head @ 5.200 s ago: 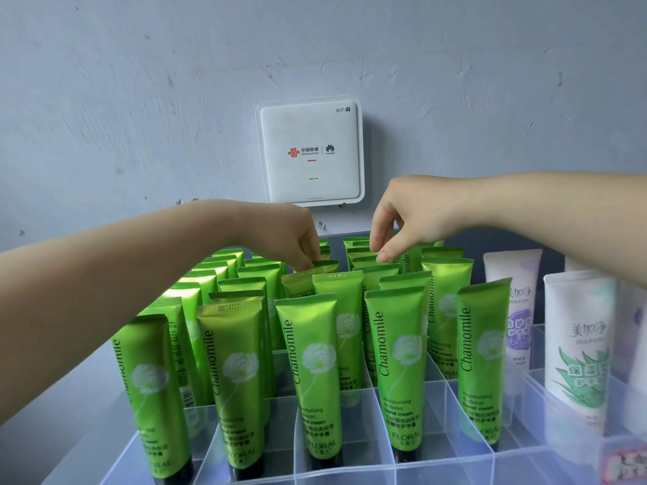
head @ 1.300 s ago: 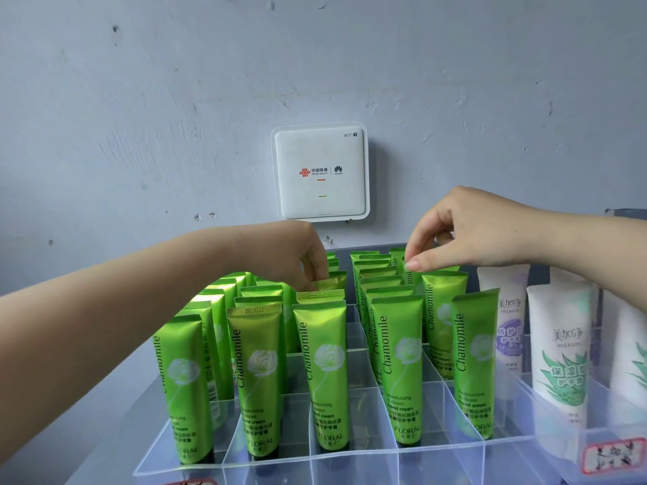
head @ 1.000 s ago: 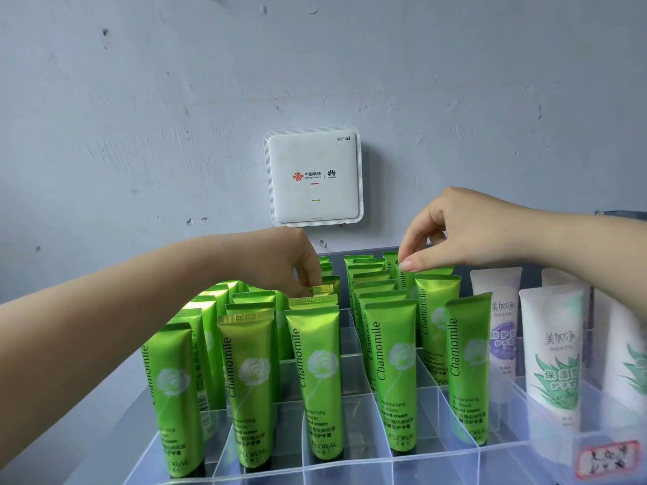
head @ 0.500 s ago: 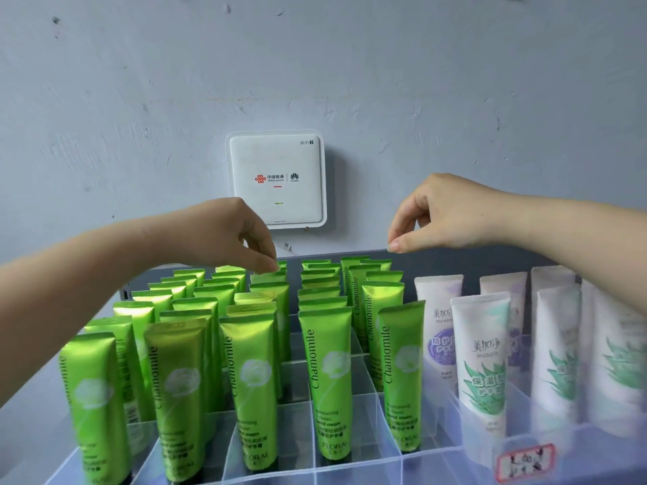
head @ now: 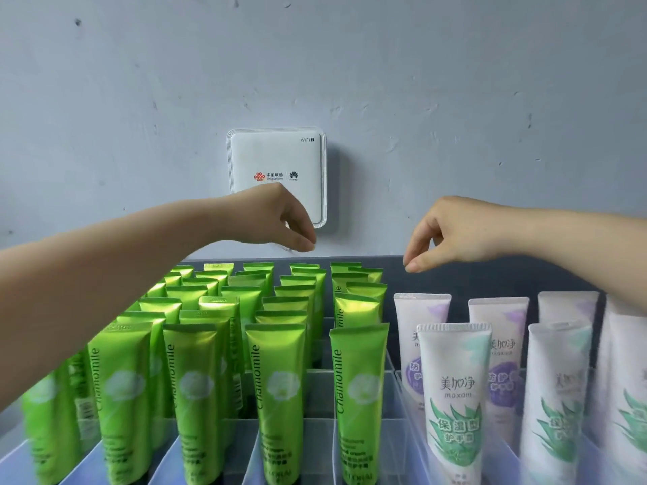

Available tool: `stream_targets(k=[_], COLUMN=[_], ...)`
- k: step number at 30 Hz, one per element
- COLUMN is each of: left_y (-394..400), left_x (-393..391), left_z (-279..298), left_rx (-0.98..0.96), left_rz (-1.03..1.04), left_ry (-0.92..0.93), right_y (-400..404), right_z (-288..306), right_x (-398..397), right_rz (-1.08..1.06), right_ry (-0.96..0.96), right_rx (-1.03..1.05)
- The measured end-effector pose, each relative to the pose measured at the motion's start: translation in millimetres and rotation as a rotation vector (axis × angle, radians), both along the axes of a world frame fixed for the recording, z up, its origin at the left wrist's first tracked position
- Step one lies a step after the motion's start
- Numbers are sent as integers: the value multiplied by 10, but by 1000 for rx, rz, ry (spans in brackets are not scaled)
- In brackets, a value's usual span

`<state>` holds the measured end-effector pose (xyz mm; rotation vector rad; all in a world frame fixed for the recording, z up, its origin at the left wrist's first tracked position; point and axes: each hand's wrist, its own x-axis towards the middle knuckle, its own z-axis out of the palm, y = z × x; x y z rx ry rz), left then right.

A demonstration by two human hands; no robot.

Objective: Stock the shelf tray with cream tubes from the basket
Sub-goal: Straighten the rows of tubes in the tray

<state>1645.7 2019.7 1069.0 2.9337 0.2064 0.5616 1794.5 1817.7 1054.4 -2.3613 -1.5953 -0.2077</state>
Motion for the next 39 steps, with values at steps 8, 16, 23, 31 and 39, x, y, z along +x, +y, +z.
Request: stream_targets(k=[8, 16, 23, 31, 39], left_y=[29, 11, 72, 157, 156], left_x=[637, 983, 954, 867, 829], left_z=[-27, -256, -228, -253, -217], left_rx=[1, 33, 94, 109, 74], left_rz=[-36, -112, -115, -59, -48], left_ry=[146, 268, 247, 269, 280], right_y=[97, 165, 232, 398, 470], right_z=[-29, -67, -83, -105, -172], right_x=[105, 165, 65, -96, -208], right_rz=[5, -6, 22, 67, 7], right_ry=[43, 49, 52, 109, -96], right_rx=[-52, -44, -52, -37, -85])
